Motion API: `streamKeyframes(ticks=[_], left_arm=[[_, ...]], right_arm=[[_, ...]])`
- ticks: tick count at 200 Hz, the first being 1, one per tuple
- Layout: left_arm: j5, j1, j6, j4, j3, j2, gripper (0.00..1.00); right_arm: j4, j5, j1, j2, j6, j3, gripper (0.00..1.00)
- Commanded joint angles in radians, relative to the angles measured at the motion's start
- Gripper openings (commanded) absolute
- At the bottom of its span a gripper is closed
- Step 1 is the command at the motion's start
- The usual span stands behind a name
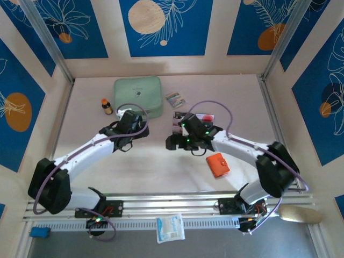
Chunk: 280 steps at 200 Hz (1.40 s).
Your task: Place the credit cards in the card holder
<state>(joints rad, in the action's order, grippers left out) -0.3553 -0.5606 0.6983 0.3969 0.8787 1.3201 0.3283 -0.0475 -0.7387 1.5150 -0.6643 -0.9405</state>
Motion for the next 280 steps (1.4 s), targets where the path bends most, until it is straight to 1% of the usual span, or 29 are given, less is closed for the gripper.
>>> streamKeyframes(ticks=[1,32,75,112,157,180,199,212,233,258,280], left_arm=[[0.024,0.015,0.048,-0.003,-0.046,-0.057,1.0],[0.021,0.02,0.062,0.005,-0.079,-0.113,1.0],[0.03,0.023,0.068,0.009,-0.09,-0.148,1.0],[0.036,0.023,0.072,0.014,-0.097,-0.161,1.0],[0.041,0.022,0.075,0.025,-0.104,-0.186,1.0],[0.038,0.022,0.076,0.027,-0.114,-0.199,1.0],[0.038,0.022,0.08,0.03,-0.12,-0.206,1.0],[0.039,0.024,0.081,0.03,-0.122,-0.21,1.0],[0.04,0.022,0.078,0.022,-0.126,-0.213,1.0],[0.063,0.022,0.067,-0.003,-0.132,-0.205,1.0],[0.095,0.022,0.059,-0.017,-0.128,-0.189,1.0]], right_arm=[[-0.059,-0.02,-0.034,0.074,-0.018,-0.068,0.9],[-0.076,-0.04,-0.059,0.171,-0.022,-0.13,0.89],[-0.083,-0.061,-0.052,0.268,-0.029,-0.193,0.89],[-0.079,-0.08,-0.036,0.331,-0.018,-0.247,0.89],[-0.06,-0.116,0.024,0.384,0.027,-0.312,0.89],[-0.042,-0.097,0.061,0.422,0.076,-0.376,0.89],[-0.011,-0.03,0.074,0.43,0.129,-0.421,0.85],[0.003,0.002,0.066,0.389,0.145,-0.415,0.84],[0.011,0.02,0.05,0.267,0.124,-0.334,0.84],[0.043,-0.017,0.063,0.083,0.027,-0.191,0.84],[0.121,-0.07,0.096,-0.083,-0.079,-0.059,0.85]])
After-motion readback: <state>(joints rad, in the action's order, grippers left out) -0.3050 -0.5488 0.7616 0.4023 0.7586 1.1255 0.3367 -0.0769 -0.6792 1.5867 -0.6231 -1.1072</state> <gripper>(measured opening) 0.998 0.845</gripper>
